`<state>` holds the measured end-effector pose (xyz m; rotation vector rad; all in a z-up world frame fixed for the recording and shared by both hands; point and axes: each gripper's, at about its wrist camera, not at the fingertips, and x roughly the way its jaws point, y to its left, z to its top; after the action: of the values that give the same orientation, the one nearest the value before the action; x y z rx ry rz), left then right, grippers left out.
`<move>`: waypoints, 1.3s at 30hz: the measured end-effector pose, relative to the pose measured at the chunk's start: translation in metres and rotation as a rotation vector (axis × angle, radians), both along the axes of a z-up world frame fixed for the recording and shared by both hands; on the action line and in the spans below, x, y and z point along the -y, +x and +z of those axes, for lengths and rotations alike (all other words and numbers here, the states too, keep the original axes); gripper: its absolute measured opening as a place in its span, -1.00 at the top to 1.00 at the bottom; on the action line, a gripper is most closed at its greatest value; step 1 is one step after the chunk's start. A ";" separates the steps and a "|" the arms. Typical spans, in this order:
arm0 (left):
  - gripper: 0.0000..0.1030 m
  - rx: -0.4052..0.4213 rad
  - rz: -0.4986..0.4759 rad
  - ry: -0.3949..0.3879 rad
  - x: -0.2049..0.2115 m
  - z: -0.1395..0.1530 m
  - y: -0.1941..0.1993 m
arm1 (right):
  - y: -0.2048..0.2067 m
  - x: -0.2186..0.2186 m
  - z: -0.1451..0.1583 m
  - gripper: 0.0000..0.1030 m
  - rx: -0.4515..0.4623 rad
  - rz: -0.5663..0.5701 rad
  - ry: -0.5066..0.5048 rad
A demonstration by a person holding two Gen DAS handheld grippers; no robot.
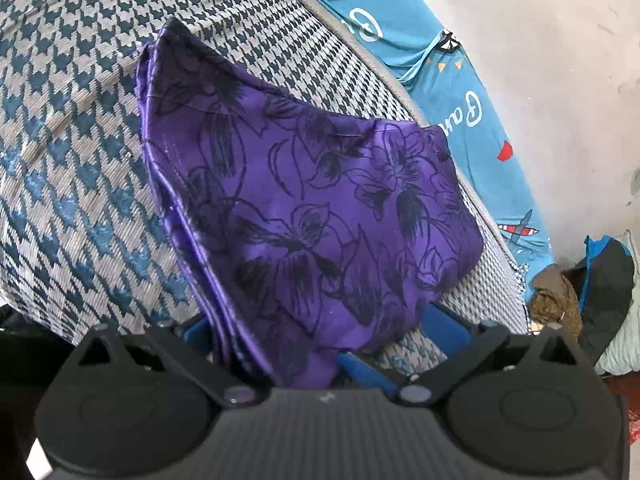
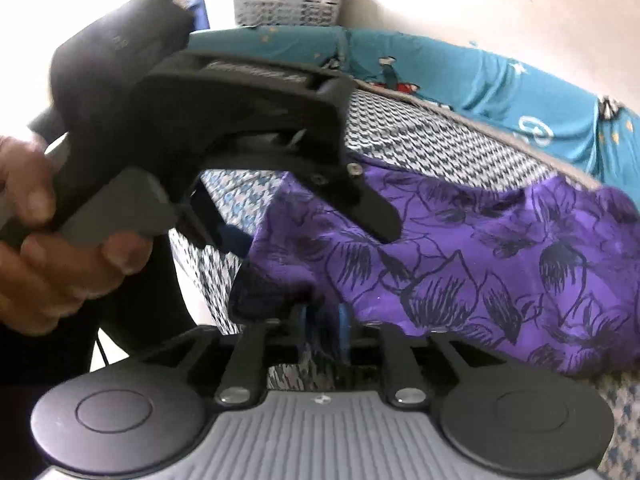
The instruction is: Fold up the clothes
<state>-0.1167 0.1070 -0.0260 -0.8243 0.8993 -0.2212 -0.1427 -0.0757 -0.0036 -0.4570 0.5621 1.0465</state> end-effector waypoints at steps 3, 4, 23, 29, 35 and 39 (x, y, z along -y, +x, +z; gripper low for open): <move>-1.00 0.013 -0.007 -0.013 -0.002 0.004 -0.001 | -0.007 0.001 0.002 0.28 0.035 0.032 -0.007; -1.00 0.017 -0.009 -0.017 -0.003 0.006 -0.001 | -0.009 0.002 0.002 0.27 0.039 0.043 -0.007; -1.00 -0.015 -0.021 -0.079 0.002 0.023 0.016 | -0.042 -0.016 -0.012 -0.17 0.221 0.140 -0.069; -1.00 -0.052 0.006 -0.109 0.001 0.021 0.019 | -0.042 -0.028 -0.019 -0.17 0.280 0.075 -0.062; -1.00 -0.067 0.020 -0.131 -0.001 0.020 0.019 | -0.042 -0.041 -0.030 -0.15 0.336 0.031 -0.077; -1.00 -0.072 0.019 -0.167 -0.002 0.018 0.020 | -0.038 -0.044 -0.031 0.28 0.369 -0.014 -0.064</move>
<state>-0.0965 0.1087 -0.0079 -1.0004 0.9496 -0.2541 -0.1811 -0.0322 -0.0343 -0.6845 0.2699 0.9039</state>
